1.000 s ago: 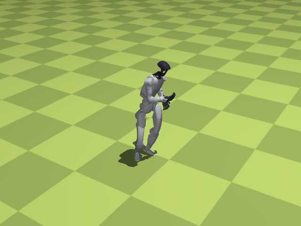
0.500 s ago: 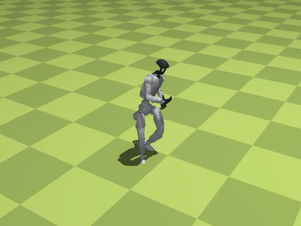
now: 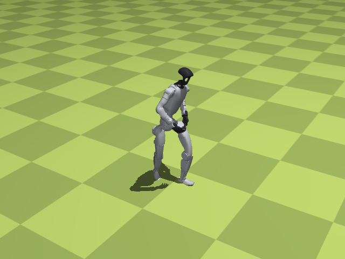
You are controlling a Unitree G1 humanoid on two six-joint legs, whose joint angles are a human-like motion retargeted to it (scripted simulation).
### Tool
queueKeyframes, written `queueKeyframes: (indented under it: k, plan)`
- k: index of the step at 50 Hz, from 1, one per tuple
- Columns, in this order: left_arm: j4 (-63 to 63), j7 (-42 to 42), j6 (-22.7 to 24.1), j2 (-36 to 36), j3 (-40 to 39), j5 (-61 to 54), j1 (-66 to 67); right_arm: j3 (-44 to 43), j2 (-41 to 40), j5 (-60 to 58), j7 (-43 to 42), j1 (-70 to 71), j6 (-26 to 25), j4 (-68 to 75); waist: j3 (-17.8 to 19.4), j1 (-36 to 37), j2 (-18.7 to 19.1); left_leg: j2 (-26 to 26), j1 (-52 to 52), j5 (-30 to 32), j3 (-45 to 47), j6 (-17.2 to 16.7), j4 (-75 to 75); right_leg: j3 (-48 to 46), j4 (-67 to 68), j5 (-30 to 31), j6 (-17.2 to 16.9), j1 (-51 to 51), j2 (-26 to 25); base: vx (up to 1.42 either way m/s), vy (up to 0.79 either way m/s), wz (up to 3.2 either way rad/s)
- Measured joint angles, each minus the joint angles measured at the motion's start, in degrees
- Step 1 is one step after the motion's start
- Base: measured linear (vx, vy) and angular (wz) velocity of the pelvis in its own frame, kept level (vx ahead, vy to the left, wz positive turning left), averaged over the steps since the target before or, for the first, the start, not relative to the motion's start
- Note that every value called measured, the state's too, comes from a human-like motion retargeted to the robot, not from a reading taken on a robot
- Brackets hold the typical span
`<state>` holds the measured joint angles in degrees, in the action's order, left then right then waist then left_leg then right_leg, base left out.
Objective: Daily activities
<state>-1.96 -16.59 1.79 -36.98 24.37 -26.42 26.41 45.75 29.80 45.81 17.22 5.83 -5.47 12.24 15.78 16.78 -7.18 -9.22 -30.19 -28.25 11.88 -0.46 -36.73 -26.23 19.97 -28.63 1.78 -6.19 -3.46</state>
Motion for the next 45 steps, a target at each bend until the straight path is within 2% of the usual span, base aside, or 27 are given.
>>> queueKeyframes:
  k: [4,10,13,15,19,22,25,28,31,33,35,38,41,45]
  plan:
    - [-0.41,2.69,0.83,0.41,0.42,-0.91,1.31,-4.18,2.33,1.41,-0.92,-8.80,-0.40,1.80,-2.04,-2.31,-0.08,3.88,3.30,4.63,0.84,1.00,7.49,2.05,3.21,0.90,-1.17,0.77,3.09,0.47,0.17,0.12]
    - [1.94,5.74,1.33,4.42,-0.38,-3.58,3.79,-10.81,3.16,3.50,-2.01,-20.94,-1.13,4.21,-2.84,-6.38,1.35,8.07,5.50,4.49,-0.21,2.43,3.90,4.94,14.98,7.17,-3.86,2.44,8.85,0.44,0.19,0.28]
    - [5.04,6.28,0.92,7.38,0.54,-5.22,4.72,-14.89,3.67,4.51,-2.00,-27.21,-1.43,4.70,-2.63,-9.18,1.07,13.77,10.03,5.00,-0.37,3.97,7.54,9.13,26.30,11.71,-6.81,6.02,13.67,0.40,0.19,0.63]
    - [7.41,6.40,0.47,9.22,1.08,-5.80,5.35,-17.12,3.13,5.22,-2.25,-30.43,-1.55,5.32,-2.00,-11.61,0.37,17.67,12.27,4.94,-0.84,4.96,8.25,12.57,34.27,12.51,-8.56,9.11,16.39,0.36,0.15,0.85]
    - [15.01,7.11,-0.32,13.04,1.91,-5.21,4.61,-21.15,0.54,5.34,-4.54,-34.11,-0.67,8.48,-1.11,-16.48,-0.32,23.91,17.73,4.57,-2.74,6.35,11.62,15.98,49.67,12.21,-6.30,16.56,23.84,0.38,0.14,0.74]
    - [25.39,8.14,0.11,17.45,2.41,-2.29,1.20,-23.56,-3.47,2.38,-7.28,-33.69,1.64,15.05,-0.95,-20.35,0.32,26.88,23.59,6.22,-6.16,6.73,18.46,18.89,53.45,8.67,-3.99,23.16,25.21,0.41,0.11,0.87]
    - [36.45,9.45,0.61,21.71,2.18,1.93,-2.08,-24.72,-8.36,-2.40,-9.78,-32.28,4.17,23.48,-0.89,-23.66,2.19,26.52,27.35,4.82,-9.74,6.33,19.83,19.66,49.48,5.39,-2.66,28.24,22.04,0.43,0.07,0.93]
    - [47.34,10.21,1.42,25.50,1.31,5.96,-5.75,-24.90,-12.68,-7.35,-10.94,-30.23,5.82,31.88,-1.05,-25.94,4.46,24.82,30.63,3.16,-13.19,5.71,21.12,19.67,39.51,5.81,-3.82,32.35,16.34,0.45,0.06,0.93]
    - [56.38,10.56,2.56,28.30,-0.19,9.27,-9.20,-24.42,-15.76,-12.04,-10.99,-28.08,6.66,38.48,-1.82,-27.12,6.83,22.40,33.11,1.57,-15.61,5.08,22.45,18.96,25.78,9.32,-6.58,35.25,10.26,0.45,0.06,0.76]
    - [59.77,10.71,2.78,29.25,-0.80,10.54,-10.25,-24.04,-16.86,-14.20,-10.82,-27.53,6.75,40.80,-2.24,-27.32,7.03,22.36,34.21,0.15,-16.47,5.12,21.55,19.09,19.83,10.89,-8.60,37.55,8.29,0.43,0.06,0.61]
    - [64.35,10.47,3.67,30.23,-2.69,11.90,-13.36,-24.06,-17.84,-16.71,-10.20,-25.26,7.26,43.67,-3.06,-27.41,9.45,19.65,34.68,-1.07,-17.49,4.82,21.85,17.46,6.11,16.33,-9.92,36.11,4.08,0.47,0.06,0.51]
    - [66.67,10.88,3.60,30.37,-4.10,12.36,-14.93,-24.52,-18.00,-18.93,-10.35,-24.37,7.44,45.21,-3.85,-27.16,9.81,19.97,35.61,-3.24,-17.86,4.94,18.12,17.29,4.31,17.65,-10.77,37.82,3.34,0.47,0.06,0.65]
    - [68.65,11.30,3.56,30.31,-6.20,12.17,-17.38,-25.84,-17.34,-21.36,-10.96,-22.63,7.70,47.06,-4.61,-27.44,11.30,18.93,36.18,-4.62,-16.07,4.17,13.24,16.12,5.86,19.06,-9.85,37.67,3.20,0.50,0.04,0.90]
    - [69.66,11.83,3.64,29.94,-8.76,10.95,-19.68,-28.17,-15.23,-23.71,-12.71,-20.12,8.09,49.27,-4.68,-27.30,14.62,16.16,35.02,-2.55,-16.12,0.18,1.10,15.41,12.41,18.75,-7.03,36.73,1.85,0.50,-0.01,0.77]
